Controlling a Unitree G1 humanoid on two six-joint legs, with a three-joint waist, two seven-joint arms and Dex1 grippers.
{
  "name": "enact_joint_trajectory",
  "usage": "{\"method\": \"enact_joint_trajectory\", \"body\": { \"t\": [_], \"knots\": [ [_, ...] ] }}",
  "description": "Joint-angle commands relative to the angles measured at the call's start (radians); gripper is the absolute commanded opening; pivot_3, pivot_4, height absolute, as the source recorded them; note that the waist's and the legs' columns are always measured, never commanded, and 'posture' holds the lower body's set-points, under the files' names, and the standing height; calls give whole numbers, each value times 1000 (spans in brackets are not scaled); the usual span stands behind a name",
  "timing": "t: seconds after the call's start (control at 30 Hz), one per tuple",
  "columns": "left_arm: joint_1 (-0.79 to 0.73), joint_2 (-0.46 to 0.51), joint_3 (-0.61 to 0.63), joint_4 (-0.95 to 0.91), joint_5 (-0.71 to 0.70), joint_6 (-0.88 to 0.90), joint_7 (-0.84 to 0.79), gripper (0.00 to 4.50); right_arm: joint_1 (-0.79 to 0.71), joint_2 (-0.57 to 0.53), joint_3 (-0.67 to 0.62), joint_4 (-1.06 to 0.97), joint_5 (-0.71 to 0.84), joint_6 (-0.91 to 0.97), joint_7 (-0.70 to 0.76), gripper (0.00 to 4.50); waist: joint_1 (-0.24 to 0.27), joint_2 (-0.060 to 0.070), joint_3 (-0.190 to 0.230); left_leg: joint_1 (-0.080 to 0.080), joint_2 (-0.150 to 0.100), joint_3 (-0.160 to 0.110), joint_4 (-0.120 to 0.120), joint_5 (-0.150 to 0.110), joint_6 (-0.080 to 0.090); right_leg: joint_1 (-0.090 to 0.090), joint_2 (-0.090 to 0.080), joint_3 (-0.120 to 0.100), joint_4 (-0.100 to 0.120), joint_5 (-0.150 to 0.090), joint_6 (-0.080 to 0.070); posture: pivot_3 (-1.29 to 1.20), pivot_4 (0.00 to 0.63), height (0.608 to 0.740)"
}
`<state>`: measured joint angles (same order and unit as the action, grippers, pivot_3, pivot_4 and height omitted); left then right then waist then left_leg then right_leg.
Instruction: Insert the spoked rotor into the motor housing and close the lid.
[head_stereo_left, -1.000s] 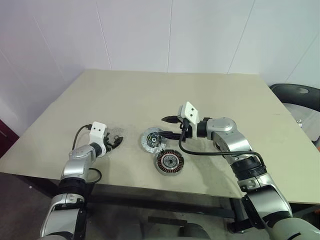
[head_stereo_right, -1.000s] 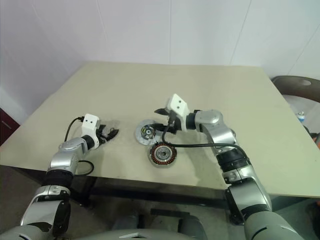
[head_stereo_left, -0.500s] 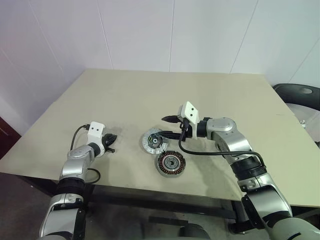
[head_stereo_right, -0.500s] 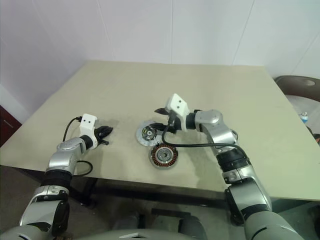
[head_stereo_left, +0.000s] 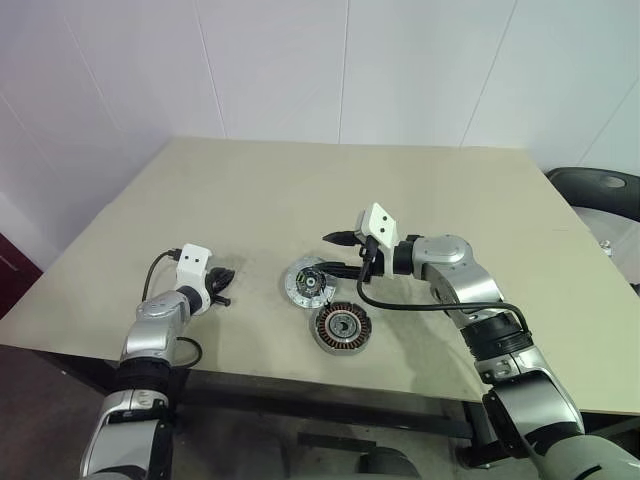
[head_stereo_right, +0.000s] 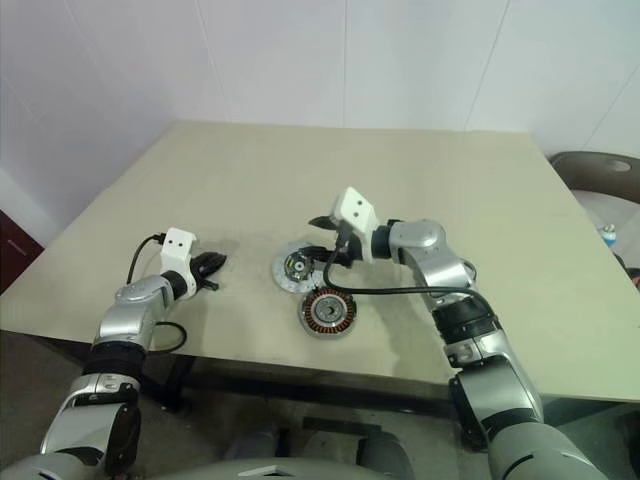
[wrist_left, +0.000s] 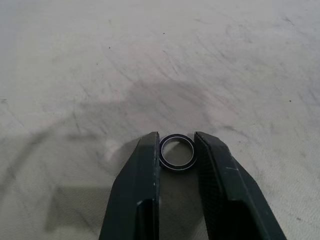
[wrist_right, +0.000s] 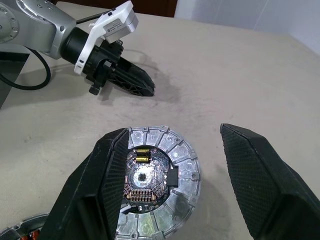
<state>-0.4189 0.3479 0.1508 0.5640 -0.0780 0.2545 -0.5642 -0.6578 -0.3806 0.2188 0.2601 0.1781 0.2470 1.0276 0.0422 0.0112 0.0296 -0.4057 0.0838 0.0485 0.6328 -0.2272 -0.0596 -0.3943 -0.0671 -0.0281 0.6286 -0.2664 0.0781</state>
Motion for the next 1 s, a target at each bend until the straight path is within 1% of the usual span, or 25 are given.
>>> {"method": "enact_joint_trajectory", "body": {
  "t": [0.03,0.2,0.3,0.37,0.4,0.5,0.67,0.83,1.0],
  "knots": [
    [57,-69,-86,40,0,-16,-51,718,-27,6,-13,-5,1,-22,-2,3066,0,0,0,0,0,0,0,0,0,0,0,0,0,0,0,0,0,740],
    [85,-89,-68,-32,-58,-216,-144,718,-24,9,-6,9,-12,-33,-2,3066,0,0,0,-1,0,0,0,0,0,0,0,0,0,0,0,0,0,740],
    [89,-114,-19,-49,-117,-329,-174,718,-20,10,-5,9,-15,-34,-2,3066,-2,-2,1,-3,0,0,0,0,0,1,0,0,0,0,0,0,0,740],
    [84,-125,3,-55,-146,-381,-184,718,-18,9,-6,11,-16,-35,-1,3066,-4,-4,3,-3,0,0,0,0,0,0,1,0,1,0,0,0,0,740],
    [86,-129,4,-67,-151,-403,-186,718,-17,9,-6,12,-17,-36,-1,3066,-8,-8,5,-3,1,0,0,0,0,0,1,0,1,0,0,0,0,740],
    [99,-135,-11,-111,-165,-427,-206,718,-15,7,-8,20,-20,-38,-3,3066,-31,-10,6,-3,3,-1,-1,0,0,-2,4,1,2,0,1,0,0,740],
    [126,-129,-73,-194,-200,-373,-304,718,-15,1,-8,44,-42,-49,-21,3066,-56,-10,6,-3,2,-1,-2,0,0,-2,4,2,2,2,4,0,0,740],
    [95,-138,-78,-268,-228,-360,-284,718,-5,-8,-16,45,-47,-52,-25,3066,-59,-10,6,-3,3,-1,-2,0,0,-2,4,2,3,2,4,0,0,740],
    [11,-137,-60,-264,-220,-382,-220,718,1,-19,-21,43,-49,-53,-32,3066,-56,-11,6,-3,2,-1,0,0,0,-1,4,2,3,2,4,0,0,740]
  ]
}}
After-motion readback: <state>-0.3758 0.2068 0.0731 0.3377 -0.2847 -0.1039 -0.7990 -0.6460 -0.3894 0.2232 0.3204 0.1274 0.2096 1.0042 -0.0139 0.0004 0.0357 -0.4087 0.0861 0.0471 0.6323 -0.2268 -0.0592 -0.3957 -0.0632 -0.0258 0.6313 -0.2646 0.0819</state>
